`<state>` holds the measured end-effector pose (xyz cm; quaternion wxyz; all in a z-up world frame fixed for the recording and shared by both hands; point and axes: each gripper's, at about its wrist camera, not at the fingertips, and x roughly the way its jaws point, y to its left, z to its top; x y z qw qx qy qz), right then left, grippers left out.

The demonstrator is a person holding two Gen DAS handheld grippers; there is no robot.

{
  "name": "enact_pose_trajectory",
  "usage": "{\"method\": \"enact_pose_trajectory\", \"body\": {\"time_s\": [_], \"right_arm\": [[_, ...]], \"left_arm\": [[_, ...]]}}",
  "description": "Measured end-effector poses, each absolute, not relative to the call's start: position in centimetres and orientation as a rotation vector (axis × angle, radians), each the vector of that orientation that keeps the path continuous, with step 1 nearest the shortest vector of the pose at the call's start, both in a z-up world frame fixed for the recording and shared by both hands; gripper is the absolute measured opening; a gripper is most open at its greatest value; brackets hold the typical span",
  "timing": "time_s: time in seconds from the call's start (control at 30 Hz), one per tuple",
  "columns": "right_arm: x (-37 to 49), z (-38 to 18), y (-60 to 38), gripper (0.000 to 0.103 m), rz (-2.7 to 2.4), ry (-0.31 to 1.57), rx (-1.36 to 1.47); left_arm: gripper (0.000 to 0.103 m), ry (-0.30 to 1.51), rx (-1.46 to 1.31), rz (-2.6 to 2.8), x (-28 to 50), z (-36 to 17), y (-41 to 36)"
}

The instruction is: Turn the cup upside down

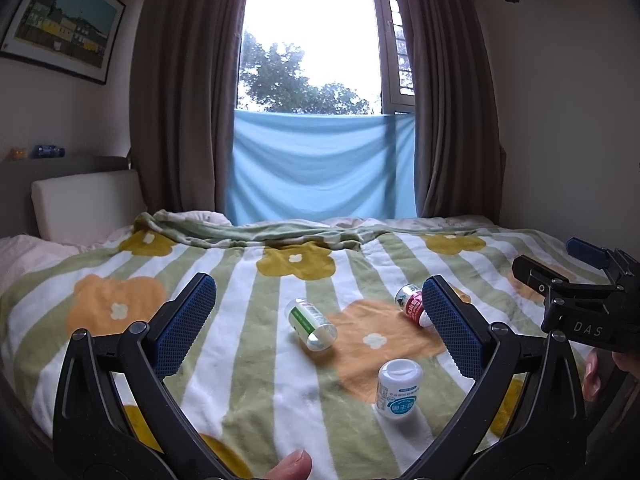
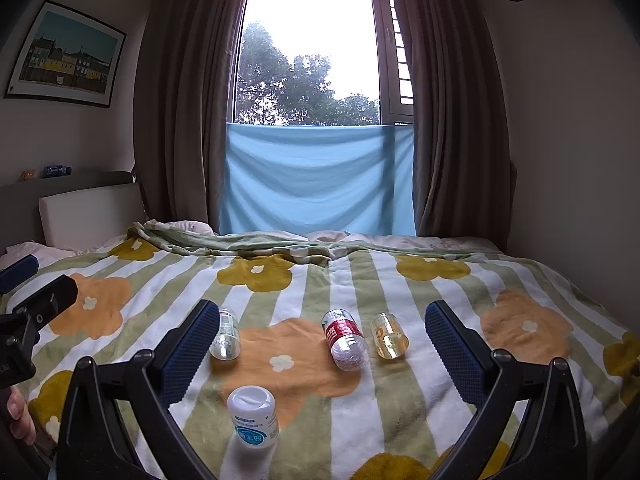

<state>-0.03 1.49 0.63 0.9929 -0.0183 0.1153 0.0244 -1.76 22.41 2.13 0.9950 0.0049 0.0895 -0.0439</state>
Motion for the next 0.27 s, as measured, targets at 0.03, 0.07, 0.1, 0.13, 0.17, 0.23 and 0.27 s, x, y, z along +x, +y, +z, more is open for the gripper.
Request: {"method": "enact_pose_trajectory", "body": {"time_s": [0.03, 0.07, 0.1, 0.13, 0.17, 0.23, 0.27], "right_arm": [[-0.04, 0.62, 1.48, 0.103, 0.049, 0.231, -0.037], [-0.04, 0.62, 1.48, 0.103, 0.049, 0.231, -0.036], [-0.05, 0.62, 1.47, 0.103, 0.05, 0.23, -0.036], [-0.05, 0.62, 1.46, 0.103, 0.049, 0.23, -0.035], [-0.05, 0.63, 1.46, 0.103, 0.049, 0.23, -0.035], [-0.08, 0.57, 1.44, 0.103, 0.048, 0.229, -0.033], [-0.08, 0.56, 1.54, 0.103, 0.047, 0.228, -0.031]], "left_arm": [[0.103, 0.173, 0.008, -0.086, -1.92, 2.18, 22.43], [0.103, 0.167, 0.006, -0.082, -2.13, 2.18, 22.45], [0.103, 0.165, 0.005, -0.079, -2.13, 2.27, 22.43], [0.103, 0.165, 0.004, -0.077, -2.16, 2.29, 22.47], [0.103, 0.166, 0.002, -0.078, -2.12, 2.35, 22.53], [0.103, 0.166, -0.003, -0.081, -2.12, 2.4, 22.61], [0.103, 0.166, -0.004, -0.08, -2.08, 2.41, 22.62]]}}
